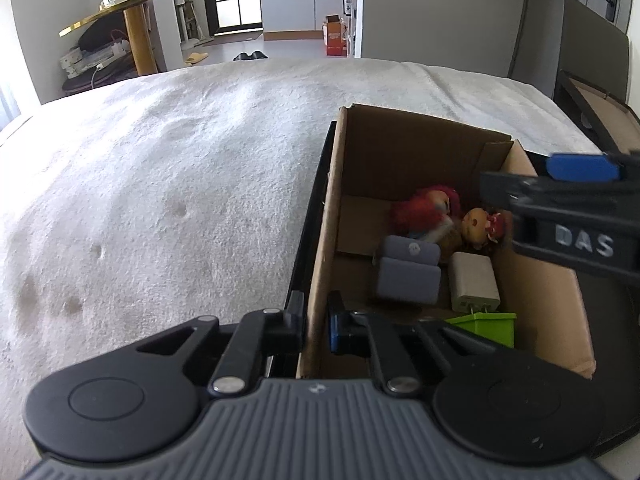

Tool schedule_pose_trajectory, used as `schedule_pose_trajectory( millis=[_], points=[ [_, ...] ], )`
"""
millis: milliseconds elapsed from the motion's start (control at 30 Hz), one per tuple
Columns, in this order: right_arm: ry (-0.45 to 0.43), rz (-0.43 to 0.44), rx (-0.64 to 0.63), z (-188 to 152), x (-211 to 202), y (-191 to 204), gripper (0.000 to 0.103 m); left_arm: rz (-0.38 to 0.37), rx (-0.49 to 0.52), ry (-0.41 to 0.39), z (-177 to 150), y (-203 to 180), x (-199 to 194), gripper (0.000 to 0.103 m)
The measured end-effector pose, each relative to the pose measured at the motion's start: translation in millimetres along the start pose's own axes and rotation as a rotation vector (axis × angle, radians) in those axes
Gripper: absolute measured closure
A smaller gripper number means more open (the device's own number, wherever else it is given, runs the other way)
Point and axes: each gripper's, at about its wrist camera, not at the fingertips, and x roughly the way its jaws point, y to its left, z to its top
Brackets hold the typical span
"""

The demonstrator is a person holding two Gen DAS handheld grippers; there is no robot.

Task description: Organize rigid objects

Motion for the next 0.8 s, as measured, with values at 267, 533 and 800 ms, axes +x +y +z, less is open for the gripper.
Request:
schedule_pose_trajectory(
  millis=[267, 533, 800],
  points=[
    [0.001, -0.035, 0.060, -7.3, -23.3, -19.9, 0.028, 0.001, 0.028, 0.036, 10.7, -5.7, -5.1, 0.087],
    [-0.009, -0.095, 0.135, -10.5, -51.5, -52.1, 0.012, -0.042, 0.052, 0.008, 25.9, -5.9, -32.6, 0.054],
    [-0.027, -0.118, 0.187, -15.6, -79.9, -77.9, 0.011, -0.074, 0.056, -0.039, 38.9, -3.6, -67.0, 0.053]
  ],
)
